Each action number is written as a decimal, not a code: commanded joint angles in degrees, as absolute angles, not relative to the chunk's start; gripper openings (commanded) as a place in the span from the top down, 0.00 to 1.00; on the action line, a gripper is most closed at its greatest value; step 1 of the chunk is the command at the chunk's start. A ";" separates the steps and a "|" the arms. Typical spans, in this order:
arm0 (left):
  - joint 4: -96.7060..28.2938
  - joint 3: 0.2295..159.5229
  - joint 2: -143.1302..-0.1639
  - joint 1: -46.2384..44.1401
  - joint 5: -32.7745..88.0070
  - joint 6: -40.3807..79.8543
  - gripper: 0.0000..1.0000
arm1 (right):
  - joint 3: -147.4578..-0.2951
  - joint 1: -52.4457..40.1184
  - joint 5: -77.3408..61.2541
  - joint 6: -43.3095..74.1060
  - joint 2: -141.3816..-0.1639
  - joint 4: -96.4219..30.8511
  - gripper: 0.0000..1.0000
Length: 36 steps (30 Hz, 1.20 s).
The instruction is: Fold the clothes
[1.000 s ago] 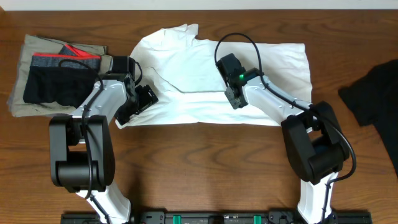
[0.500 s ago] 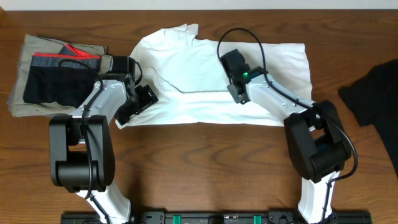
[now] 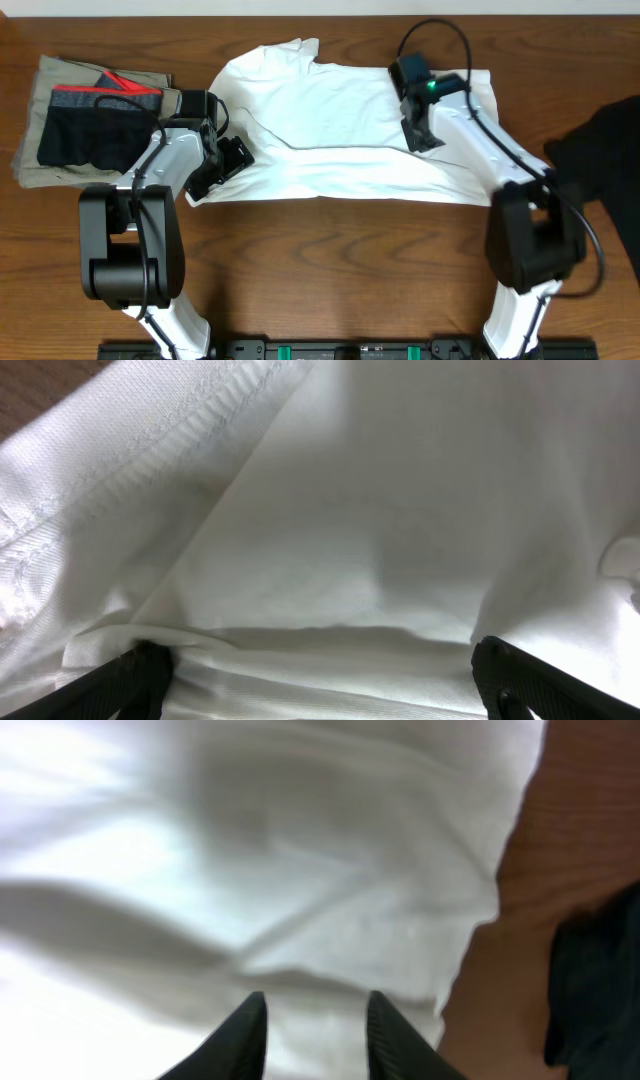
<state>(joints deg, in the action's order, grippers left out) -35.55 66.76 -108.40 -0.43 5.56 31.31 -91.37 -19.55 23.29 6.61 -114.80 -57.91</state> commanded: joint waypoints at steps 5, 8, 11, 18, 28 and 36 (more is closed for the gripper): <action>-35.53 65.60 -109.82 0.32 3.97 31.38 0.02 | -94.06 -19.27 13.47 -4.34 -105.01 -68.34 0.48; -35.42 65.60 -109.82 0.32 3.99 31.40 0.02 | -91.07 -19.09 12.84 -5.48 -105.14 -67.51 0.39; -35.31 65.60 -109.82 0.32 3.99 31.40 0.02 | -85.62 -19.42 9.76 -7.86 -105.16 -63.72 0.35; -35.31 65.60 -109.82 0.32 3.99 31.40 0.02 | -72.20 -20.71 16.84 -5.06 -105.16 -53.28 0.39; -35.33 65.60 -109.82 0.32 3.99 31.38 0.02 | -63.90 -20.01 19.62 -5.23 -105.16 -41.71 0.39; -35.31 65.60 -109.82 0.32 3.99 31.38 0.02 | -59.11 -16.93 23.81 -5.19 -105.16 -33.01 0.39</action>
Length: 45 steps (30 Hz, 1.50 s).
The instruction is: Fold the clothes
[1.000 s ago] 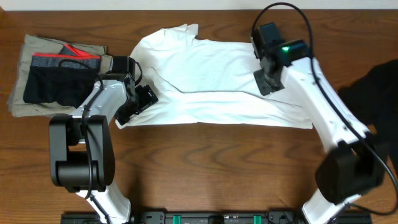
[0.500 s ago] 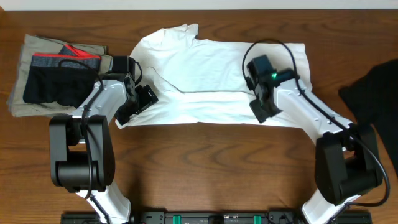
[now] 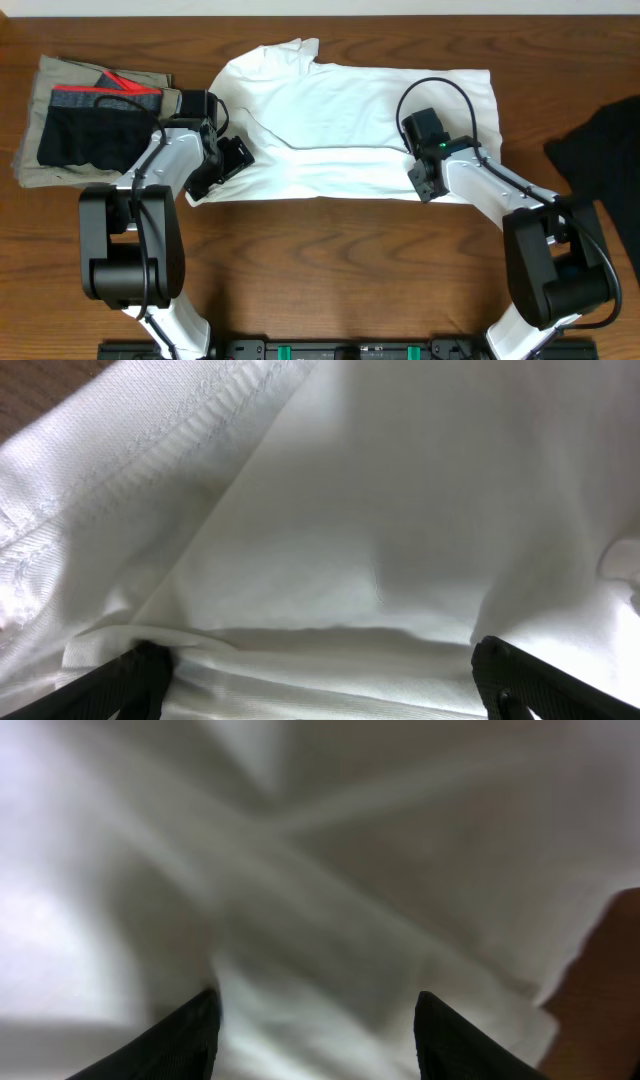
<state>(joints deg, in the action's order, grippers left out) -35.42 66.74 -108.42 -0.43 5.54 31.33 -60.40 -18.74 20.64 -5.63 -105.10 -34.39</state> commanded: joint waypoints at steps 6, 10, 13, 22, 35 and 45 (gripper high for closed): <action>-35.29 65.60 -109.82 0.32 3.99 31.38 0.02 | -59.09 -14.13 23.55 -5.21 -105.16 -30.33 0.40; -35.29 65.60 -109.82 0.32 3.99 31.38 0.02 | -59.09 -12.62 21.98 -5.23 -105.16 -30.04 0.41; -35.29 65.60 -109.82 0.32 3.99 31.38 0.02 | -59.09 -11.94 21.63 -5.26 -105.16 -29.47 0.41; -35.07 65.60 -109.82 0.32 3.97 31.38 0.02 | -59.09 -10.63 21.63 -6.31 -105.16 -26.48 0.46; -35.07 65.60 -109.82 0.32 3.97 31.35 0.02 | -59.09 -7.53 21.61 -6.00 -105.16 -20.25 0.83; -35.09 65.60 -109.82 0.32 3.97 31.35 0.02 | -59.66 -4.34 30.96 -1.37 -105.16 -12.86 0.73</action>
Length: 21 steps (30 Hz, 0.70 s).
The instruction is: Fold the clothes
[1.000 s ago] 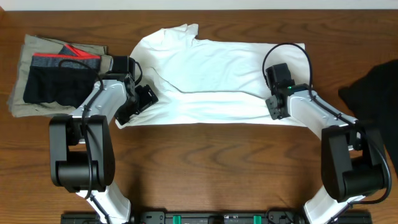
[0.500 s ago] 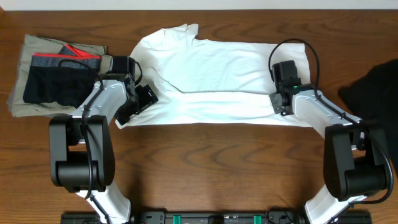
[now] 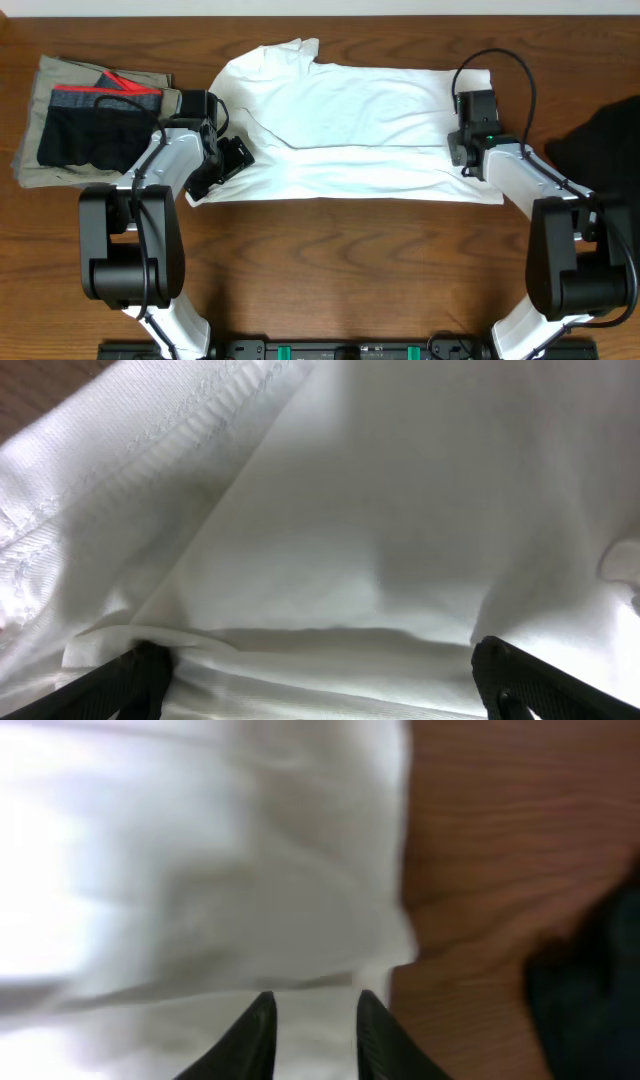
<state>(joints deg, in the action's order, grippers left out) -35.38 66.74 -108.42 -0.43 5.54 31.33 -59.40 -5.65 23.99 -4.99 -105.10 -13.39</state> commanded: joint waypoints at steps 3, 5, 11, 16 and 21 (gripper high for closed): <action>-35.07 65.60 -109.82 0.32 3.99 30.74 0.02 | -62.30 -3.53 32.67 -0.14 -104.86 -16.25 0.65; -35.07 65.60 -109.75 0.32 3.99 28.27 0.02 | -65.28 -3.38 32.56 3.31 -104.38 -21.28 0.59; -36.25 65.60 -105.58 0.16 4.01 25.69 0.02 | -76.38 -3.38 17.17 8.12 -102.72 -39.03 0.36; -37.78 65.60 -96.79 -0.78 3.97 22.90 0.02 | -81.43 -3.38 5.41 8.12 -102.50 -46.57 0.01; -38.74 65.60 -85.97 -2.11 3.97 21.41 0.02 | -82.21 -3.38 -1.30 8.12 -102.48 -48.93 0.01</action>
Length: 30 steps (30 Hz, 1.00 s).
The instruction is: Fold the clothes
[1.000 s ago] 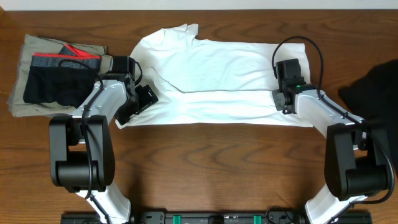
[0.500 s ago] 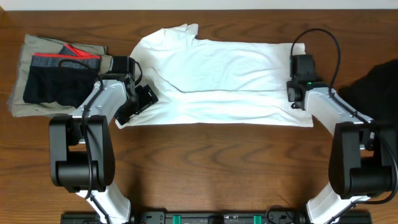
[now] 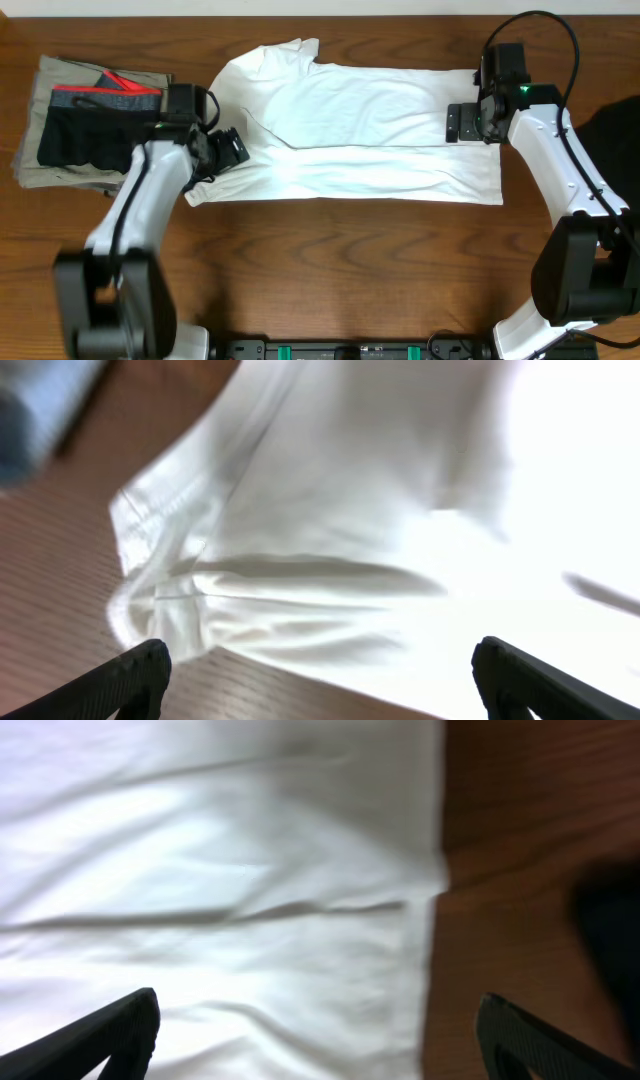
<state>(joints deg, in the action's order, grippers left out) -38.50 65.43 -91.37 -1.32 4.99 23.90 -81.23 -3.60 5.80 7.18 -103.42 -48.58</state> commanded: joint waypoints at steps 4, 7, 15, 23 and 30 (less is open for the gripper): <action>-38.35 65.60 -78.43 -2.35 4.03 21.17 0.02 | -82.19 -3.38 -2.20 8.10 -102.48 -48.36 0.01; -37.89 65.60 -74.35 -2.35 4.03 21.21 0.02 | -82.24 -3.27 -1.28 8.16 -102.48 -45.80 0.01; -36.29 65.60 -71.92 -2.35 4.01 21.28 0.02 | -82.26 -0.25 4.97 13.56 -102.48 -35.11 0.01; -31.55 65.73 -73.17 -2.33 12.58 20.16 0.01 | -82.26 4.54 3.97 13.34 -102.50 -31.59 0.01; -34.63 75.26 -82.65 -2.55 17.56 16.27 0.01 | -85.25 5.34 -0.49 10.17 -102.50 -29.69 0.01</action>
<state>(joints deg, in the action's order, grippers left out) -33.15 69.17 -78.85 -2.37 14.09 20.08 -82.41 5.02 1.34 11.46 -103.42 -29.98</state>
